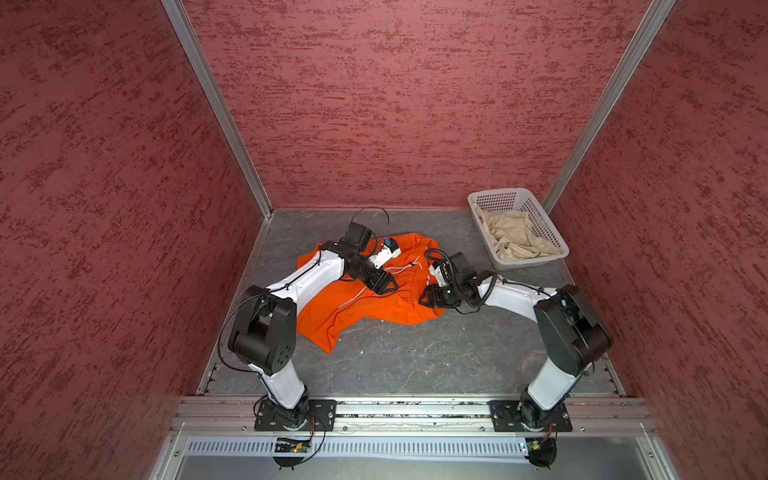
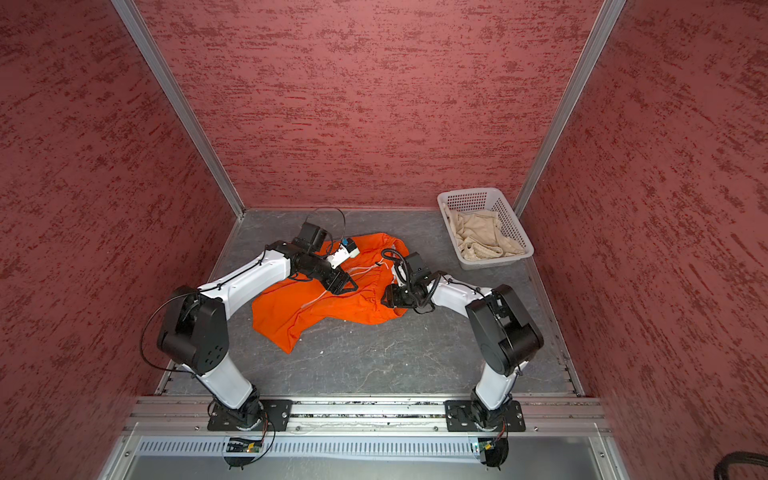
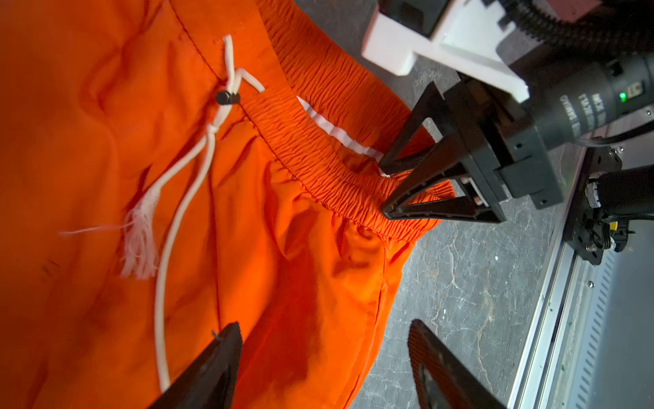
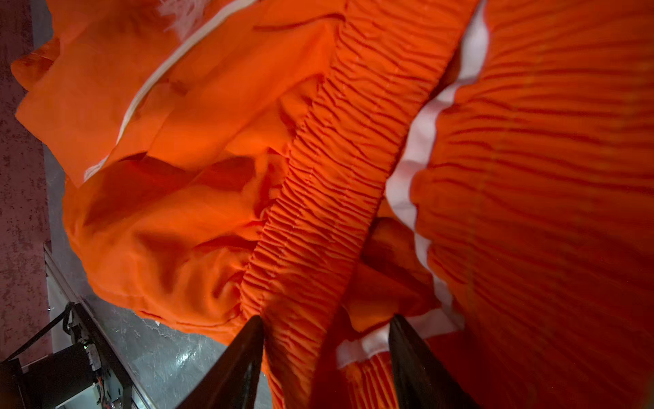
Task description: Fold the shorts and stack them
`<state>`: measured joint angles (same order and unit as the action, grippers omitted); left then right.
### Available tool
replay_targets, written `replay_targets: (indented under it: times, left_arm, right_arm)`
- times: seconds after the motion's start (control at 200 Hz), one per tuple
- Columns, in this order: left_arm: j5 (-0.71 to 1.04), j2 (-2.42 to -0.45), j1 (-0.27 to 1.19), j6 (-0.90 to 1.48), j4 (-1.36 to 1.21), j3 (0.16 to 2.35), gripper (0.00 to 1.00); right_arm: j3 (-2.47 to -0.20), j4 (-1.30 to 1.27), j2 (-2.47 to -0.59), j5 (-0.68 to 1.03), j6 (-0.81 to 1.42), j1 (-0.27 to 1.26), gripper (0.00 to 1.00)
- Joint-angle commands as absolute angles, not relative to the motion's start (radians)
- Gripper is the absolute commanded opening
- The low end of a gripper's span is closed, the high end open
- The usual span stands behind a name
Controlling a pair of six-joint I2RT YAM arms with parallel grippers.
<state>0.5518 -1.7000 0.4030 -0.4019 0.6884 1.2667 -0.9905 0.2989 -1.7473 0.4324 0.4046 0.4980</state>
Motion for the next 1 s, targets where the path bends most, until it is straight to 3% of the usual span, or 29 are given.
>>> replay_targets:
  times: [0.0,0.09,0.175,0.311,0.516,0.756,0.997]
  left_arm:
    - [0.619,-1.708,0.403,-0.457,0.621,1.267,0.73]
    - [0.615,-1.735,0.414,-0.505,0.645,1.265,0.73]
    - [0.608,-1.749,0.429,-0.547,0.661,1.264,0.73]
    - [0.597,-1.756,0.436,-0.588,0.667,1.263,0.74]
    - [0.623,-1.730,0.451,-0.631,0.651,1.267,0.75]
    - [0.664,-1.656,0.483,-0.655,0.605,1.222,0.77]
    - [0.507,-1.492,0.501,-0.621,0.423,1.105,0.78]
  right_arm:
    - [-1.017,0.253,-1.759,0.529,0.407,0.493,0.55]
    - [-1.002,0.191,-1.759,0.578,0.418,0.485,0.39]
    - [-0.988,0.144,-1.736,0.626,0.418,0.473,0.14]
    - [-0.897,0.008,-1.611,0.645,0.383,0.460,0.01]
    - [-0.752,-0.236,-1.462,0.731,0.339,0.435,0.00]
    - [-0.748,-0.329,-1.459,0.777,0.361,0.419,0.00]
    - [-0.777,-0.334,-1.459,0.797,0.405,0.414,0.00]
